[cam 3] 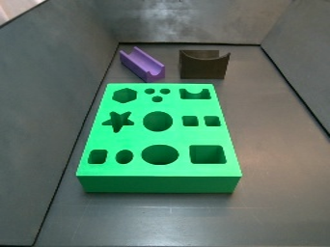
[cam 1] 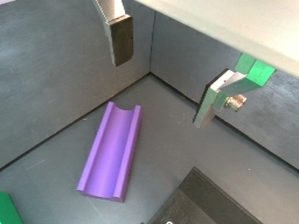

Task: Pick up the arch object. Move up. Place the arch object on the fixture. Regrasp the arch object. Move to above the board. Insert the arch object.
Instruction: Pick up the arch object.

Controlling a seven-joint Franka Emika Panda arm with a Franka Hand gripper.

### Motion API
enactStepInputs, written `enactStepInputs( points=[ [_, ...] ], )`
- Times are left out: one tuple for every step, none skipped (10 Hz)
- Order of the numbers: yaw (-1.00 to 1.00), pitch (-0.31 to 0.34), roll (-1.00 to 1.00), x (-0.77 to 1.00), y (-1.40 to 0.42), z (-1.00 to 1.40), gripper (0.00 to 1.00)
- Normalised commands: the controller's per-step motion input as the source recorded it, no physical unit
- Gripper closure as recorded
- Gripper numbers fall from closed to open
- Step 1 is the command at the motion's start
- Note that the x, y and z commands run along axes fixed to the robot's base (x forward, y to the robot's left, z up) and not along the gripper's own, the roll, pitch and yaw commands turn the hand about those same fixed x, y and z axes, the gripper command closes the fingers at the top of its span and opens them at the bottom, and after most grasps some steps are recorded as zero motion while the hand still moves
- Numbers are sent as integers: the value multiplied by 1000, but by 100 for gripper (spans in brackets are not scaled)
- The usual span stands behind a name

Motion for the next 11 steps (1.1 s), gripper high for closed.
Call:
enactStepInputs(
  points=[
    [0,4,0,14,-26,-77,0],
    [0,0,0,26,0,0,0],
    [77,-157,-13,20,-171,-340,0],
    [503,-40,0,0,-260,-777,0],
    [1000,-41,-60,0,0,-649,0],
    [1000,0,0,0,0,-643,0],
    [1000,0,0,0,0,-654,0],
    [1000,0,0,0,0,-669,0],
    [383,-200,0,-31,-417,-249,0],
    [100,-96,0,9,-257,-169,0],
    [351,-61,161,-326,-749,-434,0]
  ],
)
